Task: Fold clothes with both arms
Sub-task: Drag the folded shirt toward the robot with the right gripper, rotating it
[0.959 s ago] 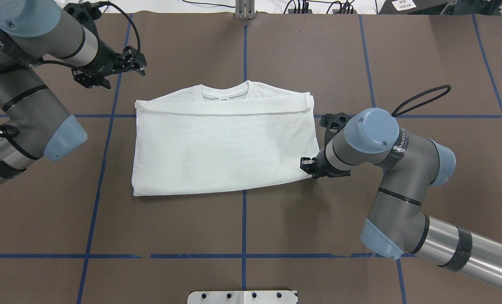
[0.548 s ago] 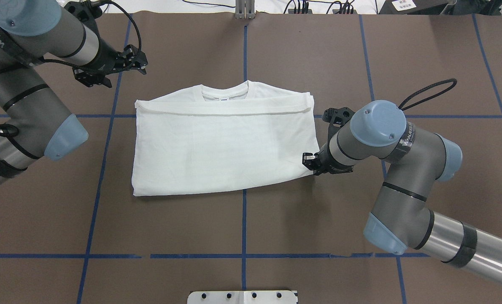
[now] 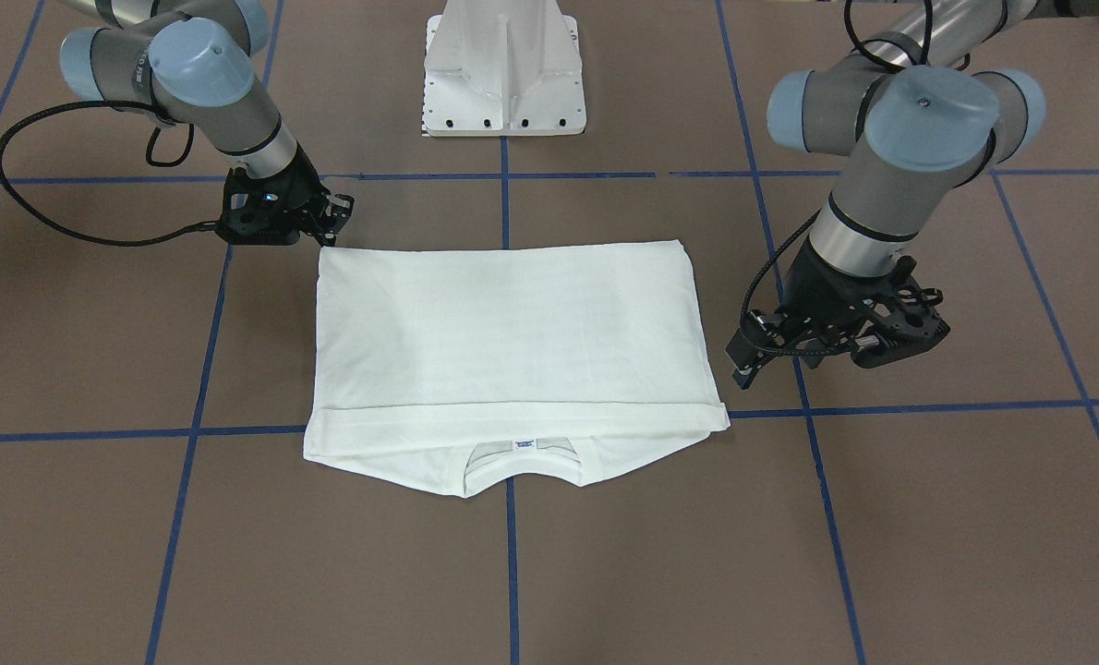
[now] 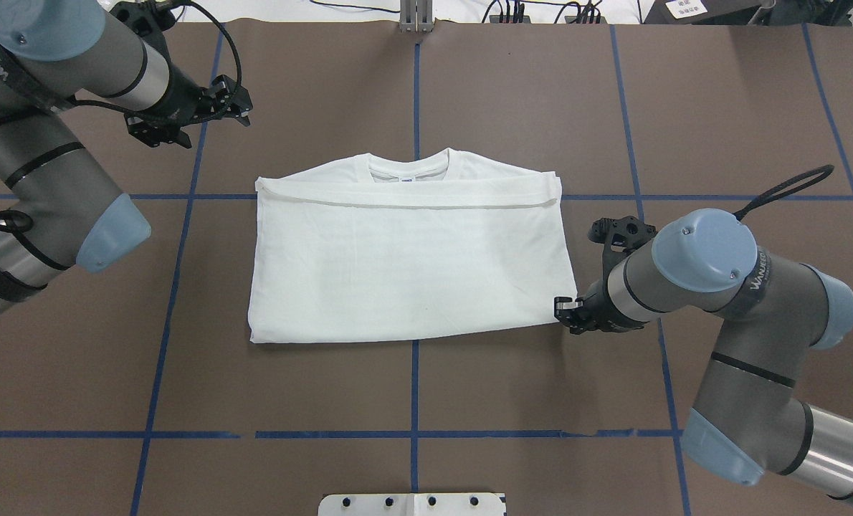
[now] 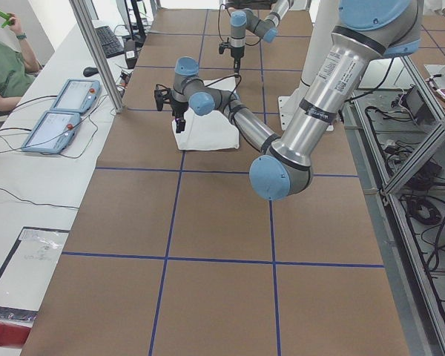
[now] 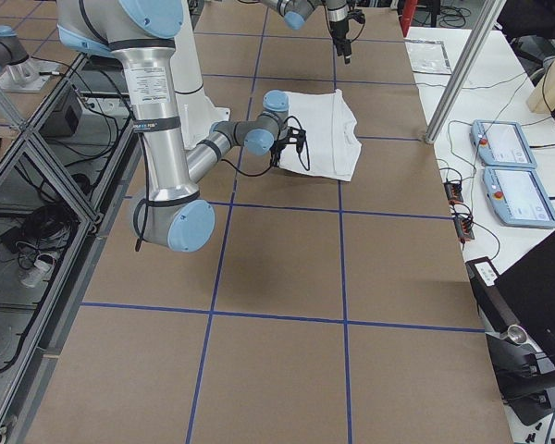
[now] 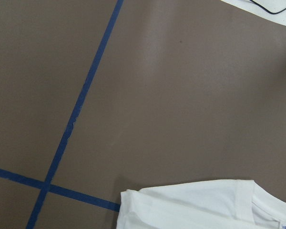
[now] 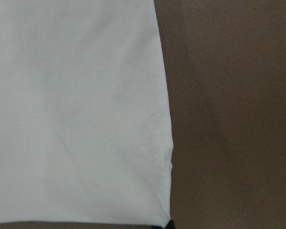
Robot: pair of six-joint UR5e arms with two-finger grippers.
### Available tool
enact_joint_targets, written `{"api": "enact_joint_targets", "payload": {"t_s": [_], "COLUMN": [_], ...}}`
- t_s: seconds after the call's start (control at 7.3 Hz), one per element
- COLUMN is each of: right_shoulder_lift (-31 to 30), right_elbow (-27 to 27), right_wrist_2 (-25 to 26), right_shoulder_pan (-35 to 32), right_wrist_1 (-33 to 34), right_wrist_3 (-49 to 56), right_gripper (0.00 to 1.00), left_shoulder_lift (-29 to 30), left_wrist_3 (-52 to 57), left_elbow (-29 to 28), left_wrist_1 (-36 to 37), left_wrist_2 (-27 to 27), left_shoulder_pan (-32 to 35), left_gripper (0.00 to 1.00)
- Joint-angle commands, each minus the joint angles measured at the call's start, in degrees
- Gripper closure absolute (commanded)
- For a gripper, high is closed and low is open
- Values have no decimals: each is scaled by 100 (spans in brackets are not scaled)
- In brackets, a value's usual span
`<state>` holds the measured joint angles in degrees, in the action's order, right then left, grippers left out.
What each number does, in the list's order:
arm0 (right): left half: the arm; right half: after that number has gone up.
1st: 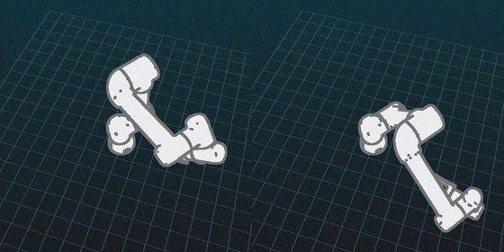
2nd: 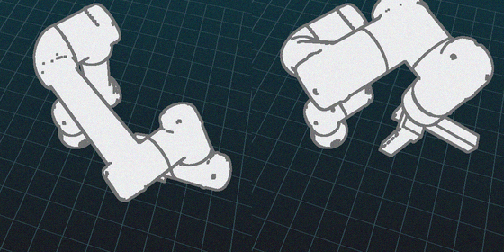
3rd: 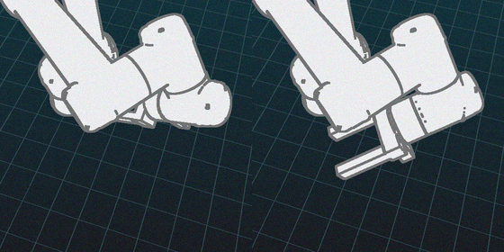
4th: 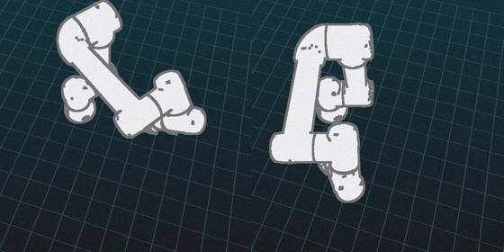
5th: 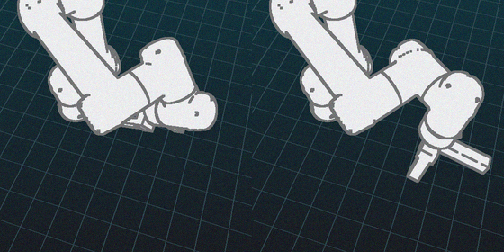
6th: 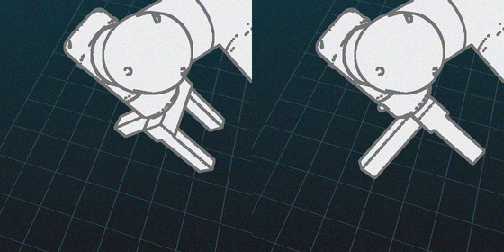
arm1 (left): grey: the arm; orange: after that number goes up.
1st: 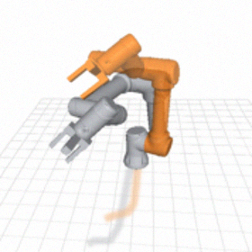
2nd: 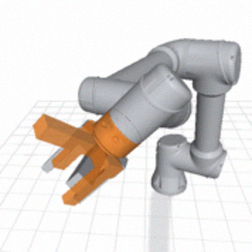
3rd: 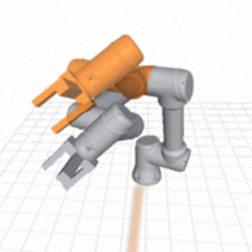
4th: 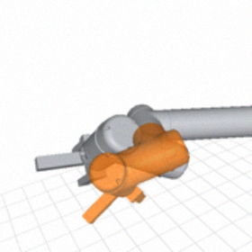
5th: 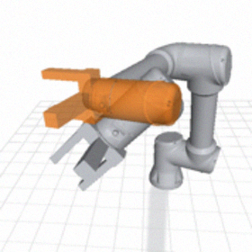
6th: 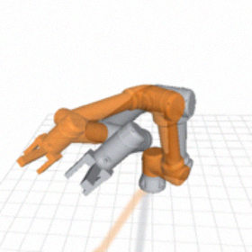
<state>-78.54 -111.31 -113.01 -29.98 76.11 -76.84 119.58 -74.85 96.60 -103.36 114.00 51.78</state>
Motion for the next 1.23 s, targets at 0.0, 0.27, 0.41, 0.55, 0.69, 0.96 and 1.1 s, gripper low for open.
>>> {"api": "enact_joint_targets", "payload": {"t_s": [0.0,0.27,0.41,0.55,0.69,0.96,1.1], "right_shoulder_lift": [-423,-1448,-1793,-2066,-2182,-2192,-2192], "right_elbow": [-267,-1055,-1251,-1462,-1516,-1700,-1753], "right_wrist_2": [7,51,77,77,77,103,104], "right_shoulder_pan": [88,560,929,1385,1938,3081,3521], "right_wrist_1": [0,0,0,0,0,0,0], "right_wrist_3": [-7,-50,-120,-356,-654,-1523,-1762], "right_gripper": [100,100,100,100,100,100,100], "left_shoulder_lift": [13,13,4,13,-13,-13,-13], "left_wrist_3": [-12,-21,-21,-21,-21,-21,-21], "left_elbow": [35,96,122,175,245,272,281], "left_wrist_1": [9,9,17,96,97,97,97], "left_wrist_2": [0,-18,-79,-88,-88,-306,-325], "left_shoulder_pan": [-1,-1,-1,-1,-1,-10,-10], "left_gripper": [0,0,0,0,0,0,0]}}
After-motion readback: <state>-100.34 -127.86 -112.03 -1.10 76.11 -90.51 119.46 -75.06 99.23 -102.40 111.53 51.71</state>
